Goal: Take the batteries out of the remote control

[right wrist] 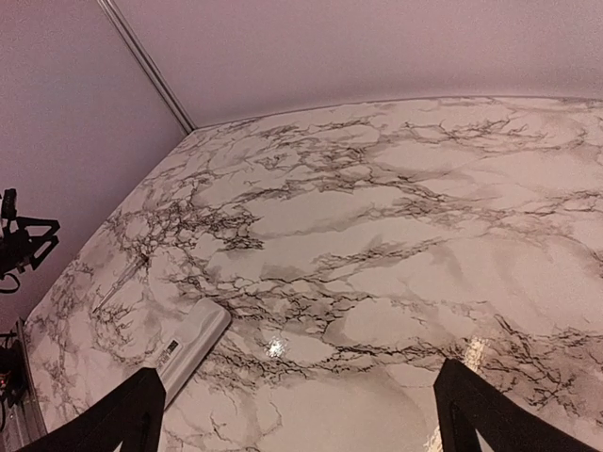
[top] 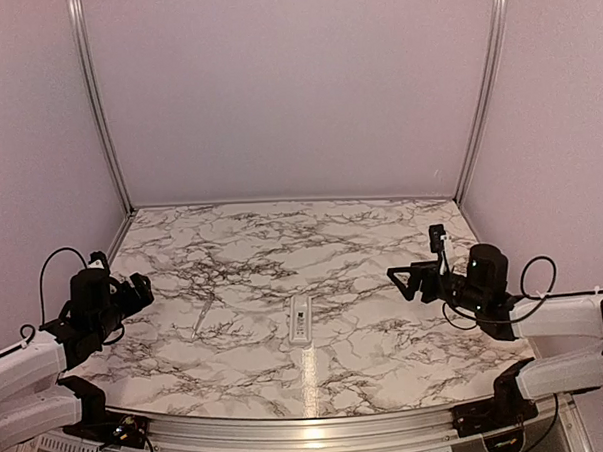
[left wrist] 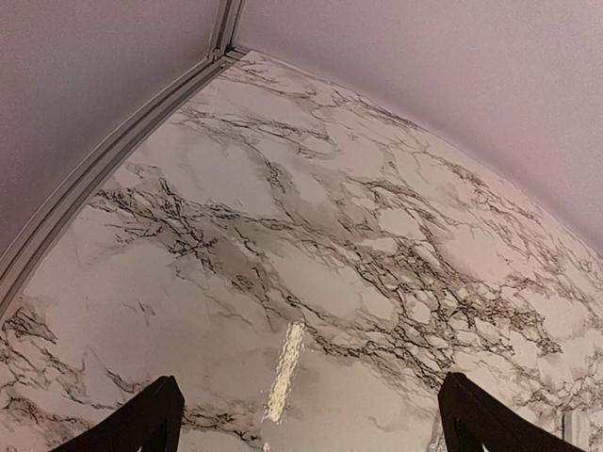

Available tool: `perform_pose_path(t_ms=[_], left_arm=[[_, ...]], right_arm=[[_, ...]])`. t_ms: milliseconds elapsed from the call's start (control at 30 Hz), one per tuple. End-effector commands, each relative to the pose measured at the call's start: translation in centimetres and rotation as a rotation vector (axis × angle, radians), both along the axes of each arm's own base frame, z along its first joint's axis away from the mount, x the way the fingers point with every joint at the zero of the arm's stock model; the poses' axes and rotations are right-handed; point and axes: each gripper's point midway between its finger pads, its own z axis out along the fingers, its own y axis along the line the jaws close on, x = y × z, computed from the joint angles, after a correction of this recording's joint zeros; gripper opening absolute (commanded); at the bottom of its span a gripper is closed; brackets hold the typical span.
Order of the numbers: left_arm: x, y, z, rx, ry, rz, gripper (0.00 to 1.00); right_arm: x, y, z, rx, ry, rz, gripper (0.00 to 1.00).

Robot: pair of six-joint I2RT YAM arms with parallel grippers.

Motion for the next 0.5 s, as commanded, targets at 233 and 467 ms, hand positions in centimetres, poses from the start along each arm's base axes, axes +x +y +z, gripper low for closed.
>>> perform_pose_path(t_ms=[233, 467], left_arm=[[0.6, -0.9, 1.1, 0.012, -0.030, -0.031, 0.98], [0.5, -0.9, 1.0, 0.014, -0.026, -0.029, 0.98]], right_arm=[[0.2, 2.4, -0.4, -0.025, 0.141, 0.006, 0.98], [-1.5, 6.3, -0.8, -0.170, 0.231, -0.040, 0.98]])
